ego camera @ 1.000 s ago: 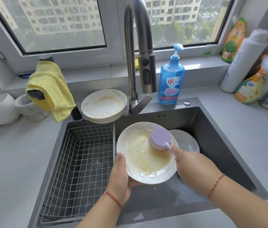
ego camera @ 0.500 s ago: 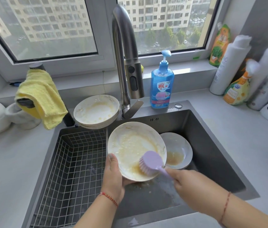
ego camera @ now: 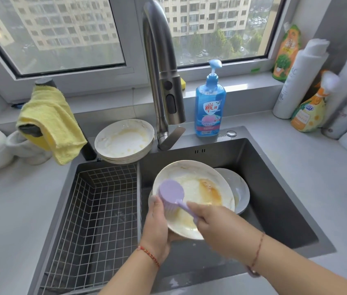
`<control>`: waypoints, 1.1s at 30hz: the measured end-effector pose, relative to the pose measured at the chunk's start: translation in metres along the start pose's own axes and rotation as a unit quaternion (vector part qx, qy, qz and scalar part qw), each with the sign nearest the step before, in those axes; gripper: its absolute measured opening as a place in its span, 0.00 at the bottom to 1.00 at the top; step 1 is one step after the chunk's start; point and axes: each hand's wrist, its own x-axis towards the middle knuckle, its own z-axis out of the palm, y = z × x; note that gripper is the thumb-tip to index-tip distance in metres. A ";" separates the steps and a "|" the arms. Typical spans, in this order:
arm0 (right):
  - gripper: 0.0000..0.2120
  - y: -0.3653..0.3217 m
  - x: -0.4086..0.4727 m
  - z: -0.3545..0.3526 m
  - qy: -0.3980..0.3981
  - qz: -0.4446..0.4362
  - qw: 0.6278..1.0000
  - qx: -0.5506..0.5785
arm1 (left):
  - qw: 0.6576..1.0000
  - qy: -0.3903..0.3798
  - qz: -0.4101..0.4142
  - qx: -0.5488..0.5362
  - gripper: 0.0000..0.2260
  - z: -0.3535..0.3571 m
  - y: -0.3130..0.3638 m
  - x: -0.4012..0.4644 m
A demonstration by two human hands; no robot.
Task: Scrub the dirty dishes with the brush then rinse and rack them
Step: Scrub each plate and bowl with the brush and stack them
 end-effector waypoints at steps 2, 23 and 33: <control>0.25 0.010 0.023 -0.002 0.063 0.005 0.996 -0.064 | 1.000 -0.015 -0.016 0.004 0.32 0.001 0.000 -0.003; 0.05 0.065 0.030 0.012 0.097 0.237 0.764 0.592 | 0.997 0.012 -0.076 -0.009 0.24 -0.013 0.020 -0.007; 0.06 0.058 0.030 0.013 0.148 0.284 0.735 0.598 | 0.600 -0.045 0.470 0.646 0.20 -0.017 -0.013 -0.018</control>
